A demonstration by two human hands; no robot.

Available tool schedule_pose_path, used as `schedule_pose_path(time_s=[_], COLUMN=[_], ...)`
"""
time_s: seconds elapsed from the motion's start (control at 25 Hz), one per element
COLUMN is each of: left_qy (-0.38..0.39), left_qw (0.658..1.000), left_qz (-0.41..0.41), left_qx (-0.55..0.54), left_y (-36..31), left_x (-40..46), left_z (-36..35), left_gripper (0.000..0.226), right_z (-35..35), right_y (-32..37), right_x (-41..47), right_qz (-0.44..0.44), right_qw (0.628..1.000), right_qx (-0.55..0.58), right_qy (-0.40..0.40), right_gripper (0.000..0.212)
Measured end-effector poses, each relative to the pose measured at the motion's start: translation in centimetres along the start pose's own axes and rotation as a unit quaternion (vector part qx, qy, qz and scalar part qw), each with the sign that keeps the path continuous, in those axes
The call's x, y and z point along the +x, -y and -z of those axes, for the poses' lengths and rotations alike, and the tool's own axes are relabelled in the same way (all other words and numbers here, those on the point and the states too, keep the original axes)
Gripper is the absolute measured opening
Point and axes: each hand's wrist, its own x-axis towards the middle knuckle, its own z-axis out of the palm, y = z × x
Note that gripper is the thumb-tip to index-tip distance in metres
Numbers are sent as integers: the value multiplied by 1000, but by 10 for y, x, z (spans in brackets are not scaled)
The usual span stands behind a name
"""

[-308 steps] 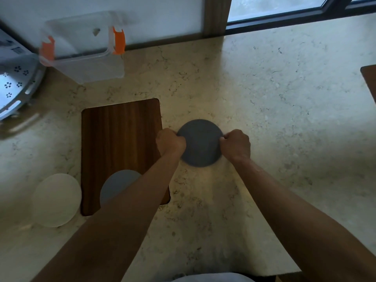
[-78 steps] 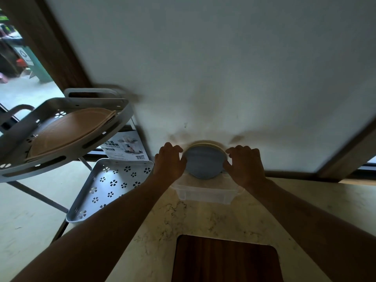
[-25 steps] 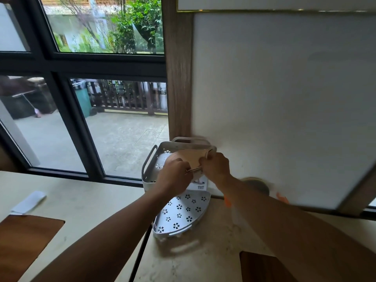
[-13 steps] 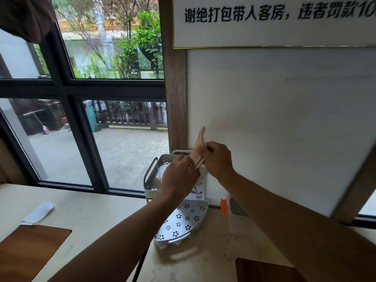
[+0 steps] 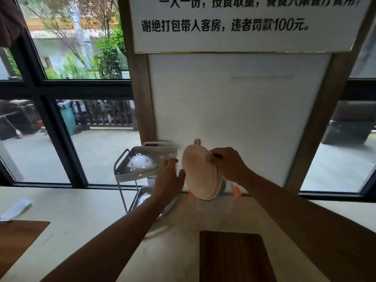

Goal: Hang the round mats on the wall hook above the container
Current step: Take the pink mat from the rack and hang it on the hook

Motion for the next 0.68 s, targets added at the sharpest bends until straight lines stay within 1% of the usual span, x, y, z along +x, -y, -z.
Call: schedule_pose_path(time_s=[0.08,0.16,0.2,0.28,0.36,0.44,0.52,0.68], left_qy=[49,79,91,111,114,111,124,159], left_qw=[998,994,992,988,989,990,989,985], left_qz=[27,30,31,25,12,4,-21,32], left_qx=[-38,-68,-85,-102,-95,-85,-79,-60], left_y=[-5,-10,-13,-18,-26,-34,-35,-30], left_x=[-6,-10,-15,-23,-27,-25,-21,-14], left_z=[-6,-13,-19,-31,-40,-44,-50,-69], left_gripper=[60,68,66,53,41,36,29,19], right_z=[9,13,15,15,15,16,18,18], right_y=[-14,-24,-30,-41,-52,-60,-69,-87], right_x=[-21,-39,-49,-63,-73,-78,-80,-75], right_qz=[1,3,-4,-26,-34,-40,-50,-62], right_qw=[1000,999,999,997,995,994,993,993], right_qx=[4,25,40,69,90,98,108,102], right_qy=[23,33,33,26,24,29,27,21], right_gripper=[25,21,19,17,17,18,17,15])
